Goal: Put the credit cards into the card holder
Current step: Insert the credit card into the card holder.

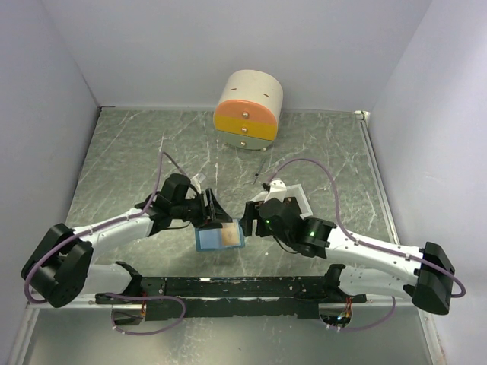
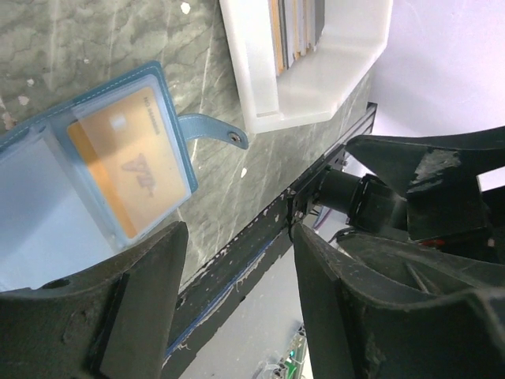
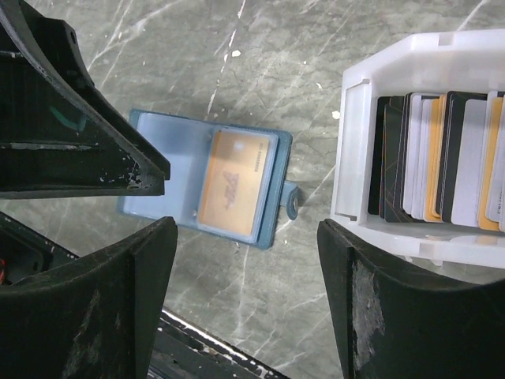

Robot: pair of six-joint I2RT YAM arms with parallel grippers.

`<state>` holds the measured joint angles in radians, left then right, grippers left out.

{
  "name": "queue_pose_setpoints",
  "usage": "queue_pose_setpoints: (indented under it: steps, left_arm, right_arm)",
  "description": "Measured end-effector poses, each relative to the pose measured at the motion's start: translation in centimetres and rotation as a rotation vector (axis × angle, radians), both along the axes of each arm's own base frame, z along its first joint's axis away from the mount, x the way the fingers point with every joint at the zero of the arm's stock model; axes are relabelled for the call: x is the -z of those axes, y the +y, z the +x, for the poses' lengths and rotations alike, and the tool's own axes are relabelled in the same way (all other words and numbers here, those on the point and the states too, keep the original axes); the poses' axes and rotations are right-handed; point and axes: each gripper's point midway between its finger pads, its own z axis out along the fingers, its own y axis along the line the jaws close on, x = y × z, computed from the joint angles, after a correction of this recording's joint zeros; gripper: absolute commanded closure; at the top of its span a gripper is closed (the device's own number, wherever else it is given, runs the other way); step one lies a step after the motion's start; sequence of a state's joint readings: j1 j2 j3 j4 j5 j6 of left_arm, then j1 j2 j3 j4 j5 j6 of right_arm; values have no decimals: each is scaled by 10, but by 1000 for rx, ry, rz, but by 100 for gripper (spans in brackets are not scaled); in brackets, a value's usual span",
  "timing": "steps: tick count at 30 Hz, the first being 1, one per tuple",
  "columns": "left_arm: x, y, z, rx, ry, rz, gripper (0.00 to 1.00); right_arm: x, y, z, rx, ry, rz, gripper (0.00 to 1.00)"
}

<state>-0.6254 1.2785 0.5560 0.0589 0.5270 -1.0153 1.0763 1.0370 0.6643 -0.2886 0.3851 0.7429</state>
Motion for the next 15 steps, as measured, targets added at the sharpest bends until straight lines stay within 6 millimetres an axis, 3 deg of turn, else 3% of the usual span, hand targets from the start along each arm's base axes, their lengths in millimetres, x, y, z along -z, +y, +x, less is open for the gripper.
queue_pose_setpoints:
  steps: [6,9,15]
  left_arm:
    - [0,13,4,-49,-17,83,34]
    - [-8,24,8,-88,-56,134,34]
    - [-5,48,6,-138,-95,242,34]
  right_arm:
    - [-6,-5,7,3,-36,-60,29]
    - [-13,-6,18,18,-67,-129,35]
    - [-20,-23,56,87,-114,-284,44]
